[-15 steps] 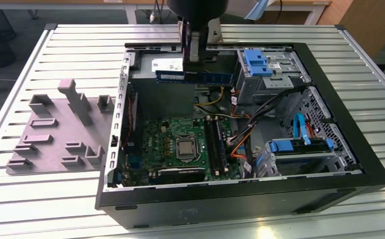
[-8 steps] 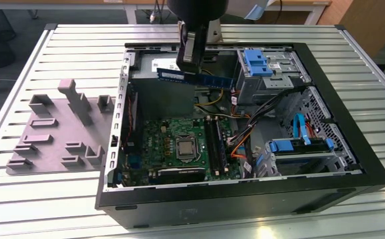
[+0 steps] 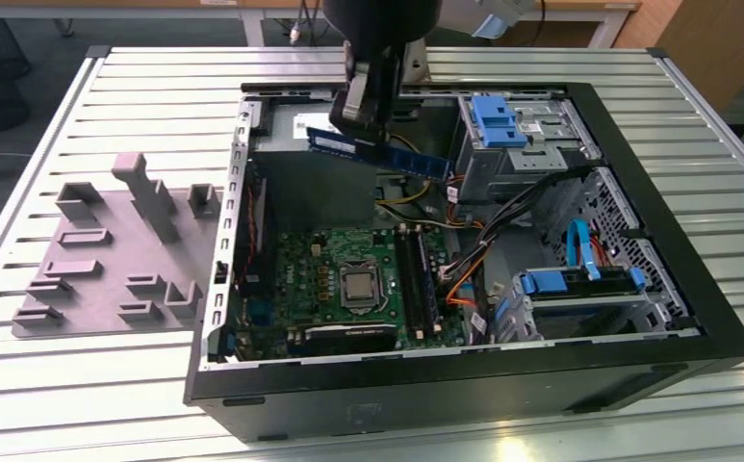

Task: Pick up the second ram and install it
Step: 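Insert the second ram into the second slot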

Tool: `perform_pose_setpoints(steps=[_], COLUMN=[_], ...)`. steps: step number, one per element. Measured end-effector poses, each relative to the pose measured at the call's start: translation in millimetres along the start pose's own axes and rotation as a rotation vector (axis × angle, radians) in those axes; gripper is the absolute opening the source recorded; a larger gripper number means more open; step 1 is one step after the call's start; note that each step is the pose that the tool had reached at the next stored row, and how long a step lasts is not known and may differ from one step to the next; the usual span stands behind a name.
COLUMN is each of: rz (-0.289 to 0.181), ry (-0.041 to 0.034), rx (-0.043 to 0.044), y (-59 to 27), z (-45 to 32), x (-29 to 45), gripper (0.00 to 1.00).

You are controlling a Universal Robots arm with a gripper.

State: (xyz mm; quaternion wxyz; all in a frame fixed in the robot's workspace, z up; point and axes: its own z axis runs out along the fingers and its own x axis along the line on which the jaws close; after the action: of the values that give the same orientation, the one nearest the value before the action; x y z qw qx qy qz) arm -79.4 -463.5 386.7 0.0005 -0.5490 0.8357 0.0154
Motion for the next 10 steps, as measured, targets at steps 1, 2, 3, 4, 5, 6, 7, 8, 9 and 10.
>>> perform_pose_setpoints(steps=[1,2,3,4,5,6,7,8,9,10], rz=[0.016,0.033,0.050,0.066,0.083,0.099,0.115,0.129,0.144,0.158], ry=[0.0001,0.0000,0.0001,0.0002,0.0002,0.0004,0.0005,0.0007,0.0008,0.0009], rx=[0.0005,0.0010,0.0015,0.0020,0.0025,0.0030,0.0035,0.0040,0.0045,0.0050], y=[0.0,0.0,0.0,0.0,0.0,0.0,0.0,0.0,0.0,0.0], z=[0.1,0.3,0.4,0.6,0.7,0.8,0.9,1.1,1.2,1.2], x=[0.0,0.0,0.0,0.0,0.0,0.0,0.0,0.0,0.0,0.0], gripper=[0.14,0.14,0.14,0.14,0.14,0.14,0.14,0.14,0.14,0.14])
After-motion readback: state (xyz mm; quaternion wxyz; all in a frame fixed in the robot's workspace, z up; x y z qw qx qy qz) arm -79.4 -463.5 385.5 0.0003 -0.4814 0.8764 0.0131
